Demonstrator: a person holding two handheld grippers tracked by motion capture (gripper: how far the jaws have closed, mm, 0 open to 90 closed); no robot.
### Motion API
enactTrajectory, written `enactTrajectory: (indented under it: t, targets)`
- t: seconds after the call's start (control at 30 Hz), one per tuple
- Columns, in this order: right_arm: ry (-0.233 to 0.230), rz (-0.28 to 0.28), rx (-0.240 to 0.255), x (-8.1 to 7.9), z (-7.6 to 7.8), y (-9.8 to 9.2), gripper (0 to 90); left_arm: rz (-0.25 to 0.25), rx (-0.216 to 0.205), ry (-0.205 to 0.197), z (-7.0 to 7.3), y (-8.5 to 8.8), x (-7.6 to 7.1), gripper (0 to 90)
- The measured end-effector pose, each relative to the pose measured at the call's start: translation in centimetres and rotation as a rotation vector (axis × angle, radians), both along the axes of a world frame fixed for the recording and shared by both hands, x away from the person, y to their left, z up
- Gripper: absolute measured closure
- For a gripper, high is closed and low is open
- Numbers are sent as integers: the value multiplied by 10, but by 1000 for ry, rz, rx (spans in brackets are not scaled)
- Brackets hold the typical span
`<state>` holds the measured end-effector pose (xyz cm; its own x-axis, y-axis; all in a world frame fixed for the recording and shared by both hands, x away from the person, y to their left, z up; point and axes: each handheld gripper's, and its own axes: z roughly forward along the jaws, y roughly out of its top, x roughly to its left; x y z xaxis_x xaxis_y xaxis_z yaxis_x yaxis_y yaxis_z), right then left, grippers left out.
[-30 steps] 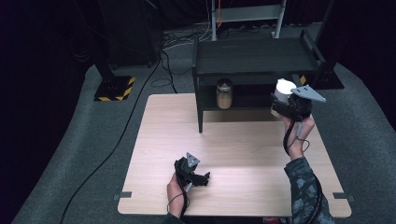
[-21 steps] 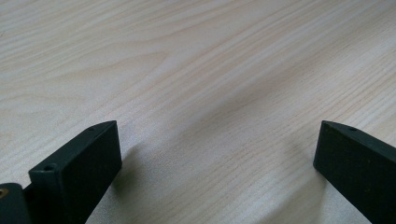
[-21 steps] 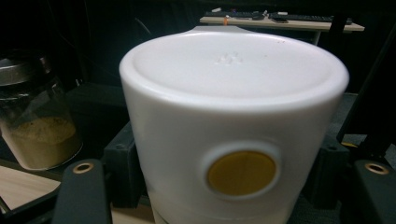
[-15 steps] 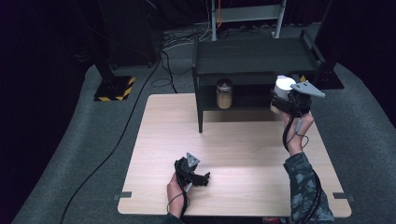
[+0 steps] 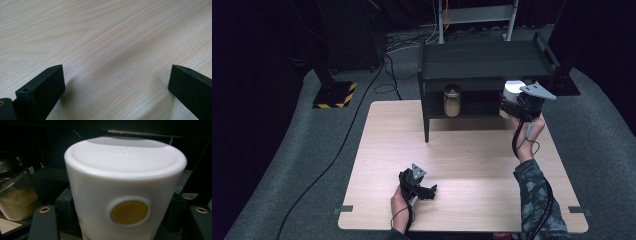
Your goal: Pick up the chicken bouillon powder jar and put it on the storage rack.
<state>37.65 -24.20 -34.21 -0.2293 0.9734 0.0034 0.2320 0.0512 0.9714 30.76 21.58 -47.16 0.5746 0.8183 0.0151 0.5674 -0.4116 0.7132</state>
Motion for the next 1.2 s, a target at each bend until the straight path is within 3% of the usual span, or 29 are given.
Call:
enactTrajectory:
  t: [0.47,1.2]
  targets:
    - [5,5,34,12,-1,-1,297,-4,1,0,0,0,0,1]
    - [27,-4,43,34,-7,1,296,-8,0,1,0,1,0,2]
